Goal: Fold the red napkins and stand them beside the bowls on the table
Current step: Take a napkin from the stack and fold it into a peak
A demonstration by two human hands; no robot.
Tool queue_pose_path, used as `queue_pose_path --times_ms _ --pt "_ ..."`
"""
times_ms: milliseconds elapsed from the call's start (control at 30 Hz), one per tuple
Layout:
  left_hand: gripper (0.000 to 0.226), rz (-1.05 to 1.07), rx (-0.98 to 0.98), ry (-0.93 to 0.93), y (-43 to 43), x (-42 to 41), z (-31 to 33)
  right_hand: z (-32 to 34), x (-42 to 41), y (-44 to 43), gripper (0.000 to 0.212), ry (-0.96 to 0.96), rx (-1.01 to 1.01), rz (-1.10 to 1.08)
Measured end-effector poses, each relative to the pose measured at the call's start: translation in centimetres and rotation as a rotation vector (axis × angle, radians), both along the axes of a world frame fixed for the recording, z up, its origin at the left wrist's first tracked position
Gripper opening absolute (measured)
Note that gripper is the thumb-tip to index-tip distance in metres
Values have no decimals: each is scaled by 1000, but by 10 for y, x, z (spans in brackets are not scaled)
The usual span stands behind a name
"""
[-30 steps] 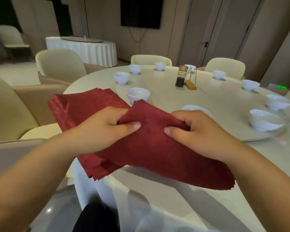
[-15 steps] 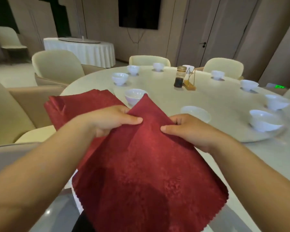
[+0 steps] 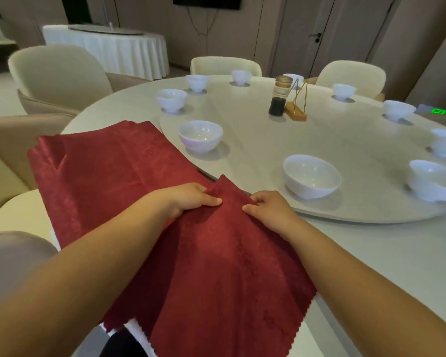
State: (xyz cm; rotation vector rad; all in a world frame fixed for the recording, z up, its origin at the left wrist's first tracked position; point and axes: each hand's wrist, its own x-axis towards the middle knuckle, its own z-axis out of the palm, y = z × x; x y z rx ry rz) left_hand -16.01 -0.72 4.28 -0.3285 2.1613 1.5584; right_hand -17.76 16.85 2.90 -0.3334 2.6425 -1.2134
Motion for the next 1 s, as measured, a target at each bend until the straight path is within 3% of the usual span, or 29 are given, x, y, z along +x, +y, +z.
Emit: queue_pose_path --times_ms 233,400,467,567,733,1000 --pt "11 -30 -73 23 -4 -23 -6 -4 -22 1 7 58 113 23" --pt "7 -118 -284 51 -29 -3 0 9 -9 35 7 -61 153 101" --pt "9 -128 -292 40 -43 13 3 13 -2 54 19 -139 139 105" --pt "26 -117 -301 6 -65 40 6 15 6 78 17 -218 152 72" --pt "28 -110 -369 -43 -78 69 8 11 15 95 20 -251 181 77" --pt "24 -115 -634 184 -63 78 -12 -2 18 86 23 -140 323 76"
